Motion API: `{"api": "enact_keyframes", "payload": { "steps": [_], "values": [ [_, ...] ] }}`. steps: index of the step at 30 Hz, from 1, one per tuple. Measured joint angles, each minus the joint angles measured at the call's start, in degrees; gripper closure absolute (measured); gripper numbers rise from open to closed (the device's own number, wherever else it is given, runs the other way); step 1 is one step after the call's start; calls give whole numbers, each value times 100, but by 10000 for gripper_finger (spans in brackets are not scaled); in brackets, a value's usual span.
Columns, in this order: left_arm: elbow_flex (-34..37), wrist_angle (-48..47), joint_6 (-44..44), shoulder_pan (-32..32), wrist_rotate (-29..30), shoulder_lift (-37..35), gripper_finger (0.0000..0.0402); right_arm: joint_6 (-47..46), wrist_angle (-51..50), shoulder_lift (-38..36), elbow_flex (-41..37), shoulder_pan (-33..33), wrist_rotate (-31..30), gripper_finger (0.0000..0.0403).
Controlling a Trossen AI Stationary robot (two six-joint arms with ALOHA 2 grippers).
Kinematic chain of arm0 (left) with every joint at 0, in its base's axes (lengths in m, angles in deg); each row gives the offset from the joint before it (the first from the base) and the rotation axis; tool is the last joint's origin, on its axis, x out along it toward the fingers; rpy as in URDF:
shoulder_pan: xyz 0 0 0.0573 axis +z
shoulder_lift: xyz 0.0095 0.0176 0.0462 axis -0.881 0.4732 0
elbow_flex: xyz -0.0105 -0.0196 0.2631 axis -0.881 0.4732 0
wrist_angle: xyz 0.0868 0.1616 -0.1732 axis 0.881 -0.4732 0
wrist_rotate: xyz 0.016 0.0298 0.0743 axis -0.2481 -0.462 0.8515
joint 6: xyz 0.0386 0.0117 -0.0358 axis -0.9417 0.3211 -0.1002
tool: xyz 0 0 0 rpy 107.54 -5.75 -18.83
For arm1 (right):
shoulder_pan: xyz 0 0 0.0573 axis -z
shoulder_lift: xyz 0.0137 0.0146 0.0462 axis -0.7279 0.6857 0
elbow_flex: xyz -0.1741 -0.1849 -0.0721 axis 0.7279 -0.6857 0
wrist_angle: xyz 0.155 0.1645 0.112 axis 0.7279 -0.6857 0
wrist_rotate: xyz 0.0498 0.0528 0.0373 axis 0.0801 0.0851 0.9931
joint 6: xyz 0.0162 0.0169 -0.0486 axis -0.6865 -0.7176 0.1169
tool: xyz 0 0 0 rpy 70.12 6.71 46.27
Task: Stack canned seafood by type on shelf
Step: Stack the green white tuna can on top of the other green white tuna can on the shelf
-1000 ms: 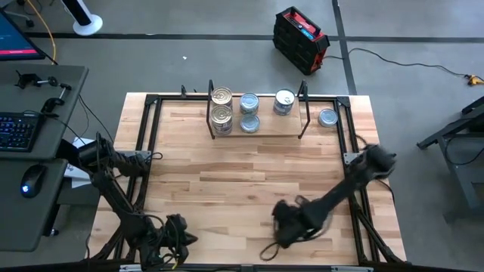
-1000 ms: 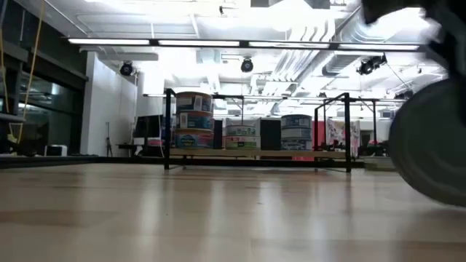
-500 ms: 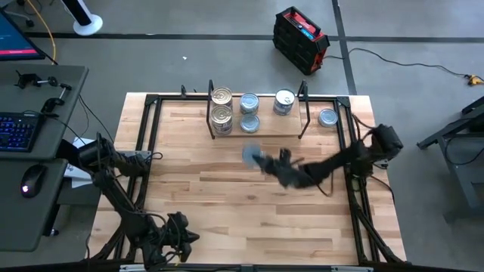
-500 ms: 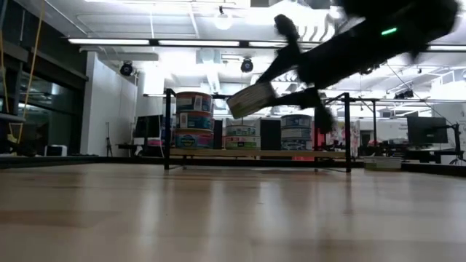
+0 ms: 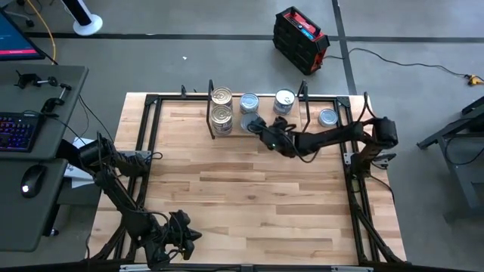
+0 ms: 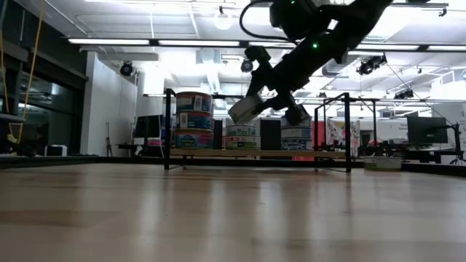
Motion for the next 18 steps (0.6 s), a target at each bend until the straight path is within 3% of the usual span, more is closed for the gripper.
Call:
{"api": "enact_keyframes", "payload": {
  "steps": [10, 18],
  "values": [
    [0, 2, 16, 0, -4, 0, 401, -23, -276, 101, 167, 541, 582, 279],
    [-2, 28, 56, 0, -7, 0, 401, -489, 145, 496, 169, 505, 629, 273]
  ]
}}
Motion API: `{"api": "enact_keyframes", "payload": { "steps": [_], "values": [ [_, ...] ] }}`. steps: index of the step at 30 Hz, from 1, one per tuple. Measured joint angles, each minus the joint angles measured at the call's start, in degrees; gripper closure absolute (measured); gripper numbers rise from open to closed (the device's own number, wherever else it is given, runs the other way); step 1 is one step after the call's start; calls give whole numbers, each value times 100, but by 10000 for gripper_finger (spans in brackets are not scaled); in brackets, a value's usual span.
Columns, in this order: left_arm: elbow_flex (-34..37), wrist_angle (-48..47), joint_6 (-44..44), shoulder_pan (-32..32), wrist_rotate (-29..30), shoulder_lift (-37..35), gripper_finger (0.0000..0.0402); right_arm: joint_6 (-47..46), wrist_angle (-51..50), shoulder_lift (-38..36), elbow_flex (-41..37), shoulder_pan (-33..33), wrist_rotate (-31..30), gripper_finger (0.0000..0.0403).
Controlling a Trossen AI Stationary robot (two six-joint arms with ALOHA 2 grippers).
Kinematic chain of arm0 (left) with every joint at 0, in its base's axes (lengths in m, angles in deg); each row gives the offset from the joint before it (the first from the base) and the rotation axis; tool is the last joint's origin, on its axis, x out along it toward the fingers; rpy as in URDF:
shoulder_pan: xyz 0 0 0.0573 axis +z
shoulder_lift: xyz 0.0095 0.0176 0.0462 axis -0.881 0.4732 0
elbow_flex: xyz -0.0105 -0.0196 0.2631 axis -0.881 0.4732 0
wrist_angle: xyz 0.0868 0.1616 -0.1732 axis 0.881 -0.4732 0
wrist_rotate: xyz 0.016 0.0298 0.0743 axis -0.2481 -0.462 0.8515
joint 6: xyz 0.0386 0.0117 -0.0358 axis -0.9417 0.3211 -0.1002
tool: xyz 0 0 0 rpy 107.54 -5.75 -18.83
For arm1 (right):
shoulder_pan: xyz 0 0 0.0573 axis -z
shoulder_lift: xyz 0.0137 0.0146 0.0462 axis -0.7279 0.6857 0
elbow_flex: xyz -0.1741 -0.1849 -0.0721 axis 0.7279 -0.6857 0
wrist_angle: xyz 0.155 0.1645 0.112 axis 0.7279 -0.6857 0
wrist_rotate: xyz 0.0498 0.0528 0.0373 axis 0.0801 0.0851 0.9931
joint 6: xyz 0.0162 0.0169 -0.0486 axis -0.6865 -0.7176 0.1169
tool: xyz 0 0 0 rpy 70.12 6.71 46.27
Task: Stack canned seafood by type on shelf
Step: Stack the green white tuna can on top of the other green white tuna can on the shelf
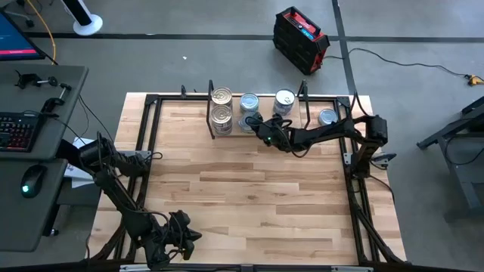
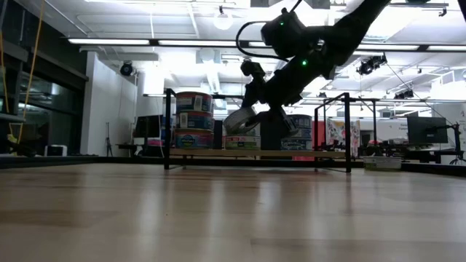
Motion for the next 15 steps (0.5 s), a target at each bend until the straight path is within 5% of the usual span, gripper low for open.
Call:
{"api": "enact_keyframes", "payload": {
  "steps": [15],
  "values": [
    [0, 11, -39, 0, 0, 0, 401, -160, 92, 70, 0, -34, -226, 269]
  ]
}}
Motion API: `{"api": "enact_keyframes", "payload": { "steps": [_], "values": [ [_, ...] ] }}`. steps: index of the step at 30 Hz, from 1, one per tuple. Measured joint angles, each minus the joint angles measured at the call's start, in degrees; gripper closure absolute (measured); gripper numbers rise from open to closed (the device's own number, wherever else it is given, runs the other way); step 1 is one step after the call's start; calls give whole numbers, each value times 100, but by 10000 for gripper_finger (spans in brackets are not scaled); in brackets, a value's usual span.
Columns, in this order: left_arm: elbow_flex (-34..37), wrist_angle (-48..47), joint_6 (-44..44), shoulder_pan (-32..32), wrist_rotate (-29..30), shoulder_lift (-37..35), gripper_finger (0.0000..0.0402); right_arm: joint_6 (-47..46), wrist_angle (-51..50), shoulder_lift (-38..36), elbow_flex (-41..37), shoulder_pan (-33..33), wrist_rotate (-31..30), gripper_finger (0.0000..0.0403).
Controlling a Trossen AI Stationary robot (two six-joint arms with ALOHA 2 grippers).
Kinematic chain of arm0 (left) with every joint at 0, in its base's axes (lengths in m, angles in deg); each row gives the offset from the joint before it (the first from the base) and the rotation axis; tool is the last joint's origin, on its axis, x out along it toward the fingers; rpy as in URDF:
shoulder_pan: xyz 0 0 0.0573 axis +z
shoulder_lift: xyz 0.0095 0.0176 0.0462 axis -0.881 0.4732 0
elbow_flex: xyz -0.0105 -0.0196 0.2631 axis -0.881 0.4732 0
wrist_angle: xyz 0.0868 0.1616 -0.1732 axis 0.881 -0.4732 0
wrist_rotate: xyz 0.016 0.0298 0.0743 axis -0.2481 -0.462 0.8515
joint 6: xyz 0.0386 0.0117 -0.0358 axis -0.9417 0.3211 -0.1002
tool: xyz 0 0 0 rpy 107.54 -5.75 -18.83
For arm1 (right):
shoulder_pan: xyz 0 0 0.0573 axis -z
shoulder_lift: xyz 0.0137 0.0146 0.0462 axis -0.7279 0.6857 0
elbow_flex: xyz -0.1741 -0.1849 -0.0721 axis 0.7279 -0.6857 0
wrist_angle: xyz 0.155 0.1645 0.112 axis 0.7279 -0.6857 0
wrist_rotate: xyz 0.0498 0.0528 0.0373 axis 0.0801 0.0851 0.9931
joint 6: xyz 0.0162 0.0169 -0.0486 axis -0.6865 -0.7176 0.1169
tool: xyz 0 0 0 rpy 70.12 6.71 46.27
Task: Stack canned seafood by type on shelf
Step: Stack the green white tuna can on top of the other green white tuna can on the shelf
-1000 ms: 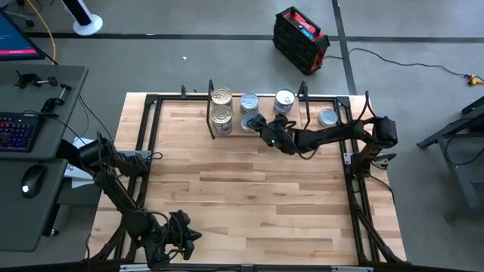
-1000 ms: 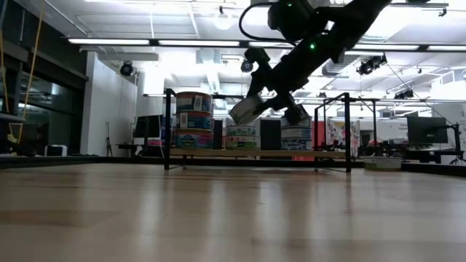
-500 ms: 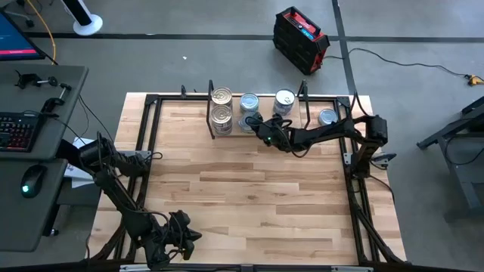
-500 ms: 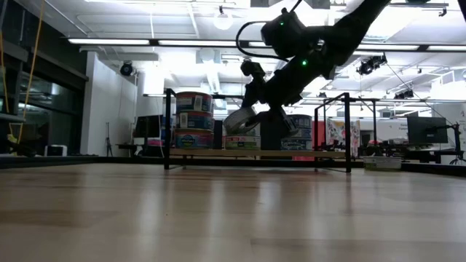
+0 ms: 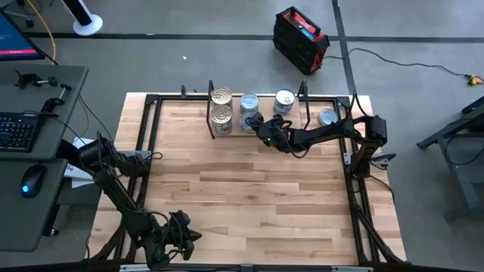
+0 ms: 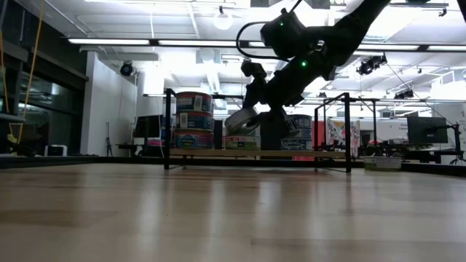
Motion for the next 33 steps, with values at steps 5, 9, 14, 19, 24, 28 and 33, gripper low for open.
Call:
{"api": "enact_keyframes", "payload": {
  "steps": [5, 9, 14, 19, 24, 28, 33],
  "values": [
    [0, -2, -4, 0, 0, 0, 401, 2, -50, 0, 0, 0, -3, 255],
    [0, -7, -35, 0, 0, 0, 401, 2, -78, 15, -4, 0, 3, 202],
    [0, -8, -35, 0, 0, 0, 401, 2, -57, 13, -4, 0, 86, 118],
    [-2, -34, -34, 0, 2, 0, 401, 8, -36, 11, 80, 0, 632, 73],
    [-2, -87, -33, 0, 2, 0, 401, 374, -39, 11, 199, -2, 622, 69],
    [-2, -84, -28, 0, 2, 0, 401, 648, -50, 9, 310, 0, 637, 68],
    [-2, -83, -9, 0, 2, 0, 401, 907, -577, 7, 580, 0, 723, 68]
  ]
}}
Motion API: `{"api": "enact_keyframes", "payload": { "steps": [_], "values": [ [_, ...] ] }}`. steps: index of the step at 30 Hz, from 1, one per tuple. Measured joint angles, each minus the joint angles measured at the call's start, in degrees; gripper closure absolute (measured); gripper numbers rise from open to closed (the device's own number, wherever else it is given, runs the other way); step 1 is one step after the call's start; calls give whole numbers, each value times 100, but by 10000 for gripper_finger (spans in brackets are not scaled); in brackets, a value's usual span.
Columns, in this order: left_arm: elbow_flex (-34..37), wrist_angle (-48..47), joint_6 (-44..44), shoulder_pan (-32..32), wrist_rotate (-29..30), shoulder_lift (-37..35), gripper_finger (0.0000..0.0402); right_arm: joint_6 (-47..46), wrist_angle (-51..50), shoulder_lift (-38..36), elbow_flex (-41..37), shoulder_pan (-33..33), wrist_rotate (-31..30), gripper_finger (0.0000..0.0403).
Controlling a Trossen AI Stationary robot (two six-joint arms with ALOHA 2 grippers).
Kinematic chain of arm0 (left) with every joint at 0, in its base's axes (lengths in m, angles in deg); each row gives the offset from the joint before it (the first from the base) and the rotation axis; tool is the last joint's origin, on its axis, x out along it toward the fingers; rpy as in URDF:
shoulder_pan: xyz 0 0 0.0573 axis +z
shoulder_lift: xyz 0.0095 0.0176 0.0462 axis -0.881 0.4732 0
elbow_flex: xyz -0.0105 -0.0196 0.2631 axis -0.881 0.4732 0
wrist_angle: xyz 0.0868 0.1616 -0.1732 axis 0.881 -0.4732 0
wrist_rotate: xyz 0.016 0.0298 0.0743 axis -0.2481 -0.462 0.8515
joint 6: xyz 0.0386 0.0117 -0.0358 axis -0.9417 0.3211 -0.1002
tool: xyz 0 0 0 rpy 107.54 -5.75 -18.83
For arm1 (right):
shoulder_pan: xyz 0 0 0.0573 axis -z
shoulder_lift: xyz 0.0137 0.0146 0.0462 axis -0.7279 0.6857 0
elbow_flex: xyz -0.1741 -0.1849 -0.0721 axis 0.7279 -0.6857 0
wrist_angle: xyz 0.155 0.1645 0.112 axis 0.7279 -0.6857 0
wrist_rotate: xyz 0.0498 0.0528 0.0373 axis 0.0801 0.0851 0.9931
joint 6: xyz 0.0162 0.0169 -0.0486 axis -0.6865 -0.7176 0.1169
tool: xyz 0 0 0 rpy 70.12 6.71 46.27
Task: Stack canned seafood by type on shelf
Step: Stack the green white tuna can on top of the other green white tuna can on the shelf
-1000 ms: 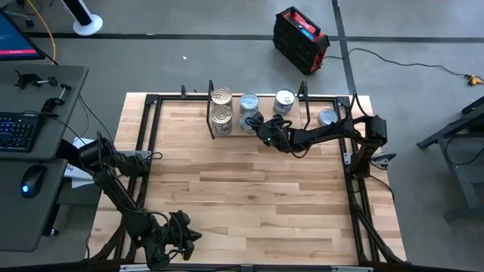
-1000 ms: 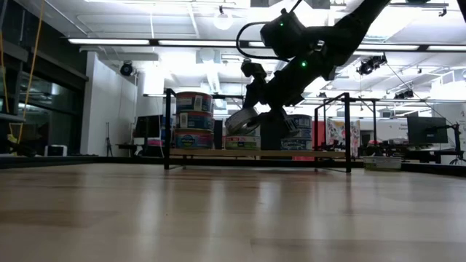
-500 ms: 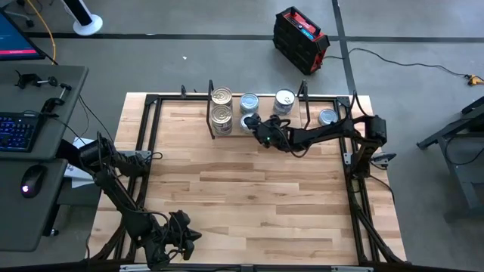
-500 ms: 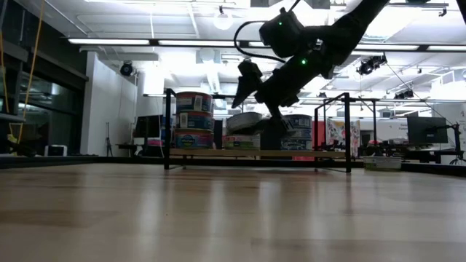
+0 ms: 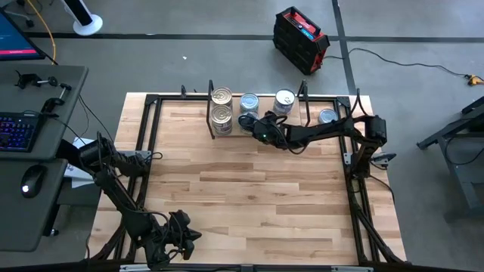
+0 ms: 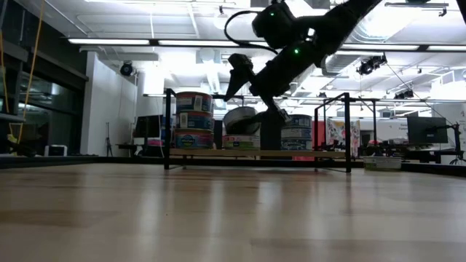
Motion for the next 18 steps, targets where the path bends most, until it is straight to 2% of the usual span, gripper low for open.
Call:
{"api": "enact_keyframes", "payload": {
  "steps": [9, 18],
  "values": [
    [0, -4, -2, 0, 0, 0, 401, -23, -1618, 0, 728, 23, 330, 68],
    [0, -5, -57, 0, -1, 0, 401, -170, -1810, -2, 836, 42, 761, 68]
  ]
}}
